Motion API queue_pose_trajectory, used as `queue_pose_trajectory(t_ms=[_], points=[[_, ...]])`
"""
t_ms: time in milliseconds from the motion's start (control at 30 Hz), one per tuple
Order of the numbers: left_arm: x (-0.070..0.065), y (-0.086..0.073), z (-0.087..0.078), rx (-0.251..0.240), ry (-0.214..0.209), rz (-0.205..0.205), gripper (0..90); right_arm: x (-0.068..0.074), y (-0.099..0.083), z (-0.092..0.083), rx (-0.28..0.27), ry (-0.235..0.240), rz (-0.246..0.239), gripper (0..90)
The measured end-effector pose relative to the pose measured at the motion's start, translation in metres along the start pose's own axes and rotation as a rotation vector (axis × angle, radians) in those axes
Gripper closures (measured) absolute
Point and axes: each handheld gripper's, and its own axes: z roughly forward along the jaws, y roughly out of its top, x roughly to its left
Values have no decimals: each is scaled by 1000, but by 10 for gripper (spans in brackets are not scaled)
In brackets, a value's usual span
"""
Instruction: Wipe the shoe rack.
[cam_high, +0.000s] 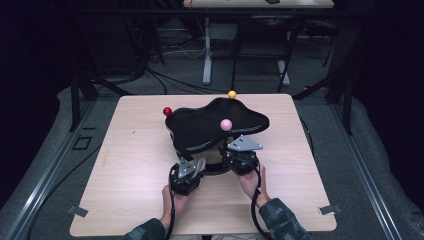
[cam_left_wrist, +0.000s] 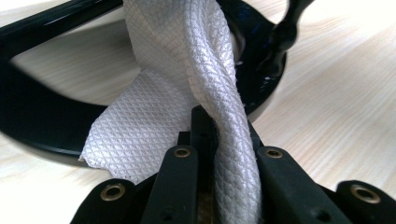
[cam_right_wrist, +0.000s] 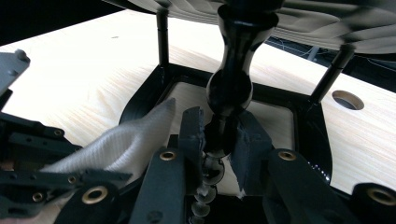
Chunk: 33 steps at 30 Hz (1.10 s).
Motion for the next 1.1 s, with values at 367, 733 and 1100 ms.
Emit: queue_pose_trajectory(t_ms=[367,733,1100], points=[[-32,12,23,6,-76,33,830,1,1,2,0,13,-4,749],[-33,15,30,5,-104,14,830,1,1,2,1,12,-6,749],[-24,11,25,32,-111,33,830,1,1,2,7,4,-24,750]])
